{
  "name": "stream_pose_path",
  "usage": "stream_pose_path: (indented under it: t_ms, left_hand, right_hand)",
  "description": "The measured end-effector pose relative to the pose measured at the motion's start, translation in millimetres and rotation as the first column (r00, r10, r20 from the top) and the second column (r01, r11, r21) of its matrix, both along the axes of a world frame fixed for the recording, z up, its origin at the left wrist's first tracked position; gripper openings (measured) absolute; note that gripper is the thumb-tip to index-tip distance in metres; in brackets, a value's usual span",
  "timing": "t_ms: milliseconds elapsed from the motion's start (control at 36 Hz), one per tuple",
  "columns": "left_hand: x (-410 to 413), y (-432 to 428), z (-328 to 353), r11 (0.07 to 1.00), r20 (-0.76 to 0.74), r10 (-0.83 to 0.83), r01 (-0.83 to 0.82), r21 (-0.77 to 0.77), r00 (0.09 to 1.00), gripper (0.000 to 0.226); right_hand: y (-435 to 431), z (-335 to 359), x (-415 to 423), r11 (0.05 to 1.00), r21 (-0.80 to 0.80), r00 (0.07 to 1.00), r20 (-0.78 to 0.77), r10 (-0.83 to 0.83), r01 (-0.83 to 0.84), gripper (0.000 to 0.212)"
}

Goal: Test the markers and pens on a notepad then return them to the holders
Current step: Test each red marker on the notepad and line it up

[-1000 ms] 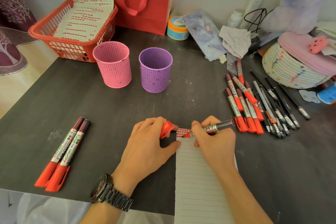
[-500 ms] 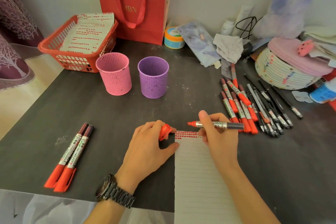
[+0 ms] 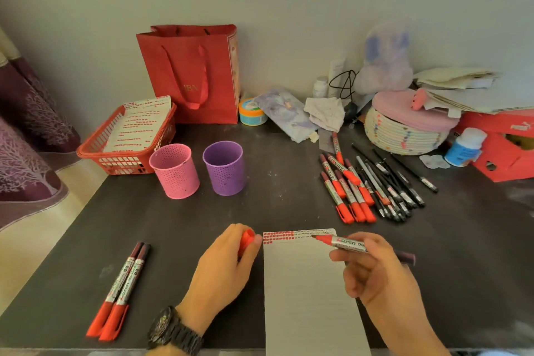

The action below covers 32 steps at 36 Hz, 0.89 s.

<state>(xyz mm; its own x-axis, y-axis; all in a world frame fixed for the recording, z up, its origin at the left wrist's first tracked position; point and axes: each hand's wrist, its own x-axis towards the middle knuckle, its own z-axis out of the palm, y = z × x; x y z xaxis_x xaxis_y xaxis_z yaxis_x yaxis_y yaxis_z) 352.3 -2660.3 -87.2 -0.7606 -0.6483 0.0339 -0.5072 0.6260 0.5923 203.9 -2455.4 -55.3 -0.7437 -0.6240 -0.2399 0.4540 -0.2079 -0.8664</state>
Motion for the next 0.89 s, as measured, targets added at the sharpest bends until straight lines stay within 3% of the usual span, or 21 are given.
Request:
stream_pose_path:
  t_ms: [83, 250, 528, 750, 889]
  left_hand:
    - [-1.4, 8.3, 13.0, 0.998, 0.027, -0.052, 0.052, 0.030, 0.998, 0.037]
    - [-5.1, 35.0, 43.3, 0.986, -0.091, -0.124, 0.133, 0.103, 0.988, 0.034]
    - [-12.4, 46.4, 68.8, 0.968, -0.166, -0.252, 0.252, -0.021, 0.953, 0.029]
    - [-18.5, 53.1, 69.5, 0.956, -0.186, -0.292, 0.286, -0.062, 0.938, 0.034]
    - [-17.9, 51.3, 66.2, 0.954, -0.197, -0.298, 0.294, -0.050, 0.934, 0.033]
  right_hand:
    - [5.3, 3.9, 1.0, 0.998, 0.019, 0.998, -0.017, -0.060, 0.060, 0.024]
    - [10.2, 16.7, 5.5, 0.992, 0.022, 0.992, -0.036, -0.121, 0.121, 0.029]
    - [12.0, 38.4, 4.0, 0.985, 0.017, 0.979, -0.112, -0.168, 0.170, 0.026]
    - [4.3, 40.7, 2.4, 0.989, 0.106, 0.978, -0.193, -0.079, 0.101, 0.031]
    - [4.9, 32.9, 2.4, 0.979, 0.071, 0.970, -0.168, -0.178, 0.192, 0.033]
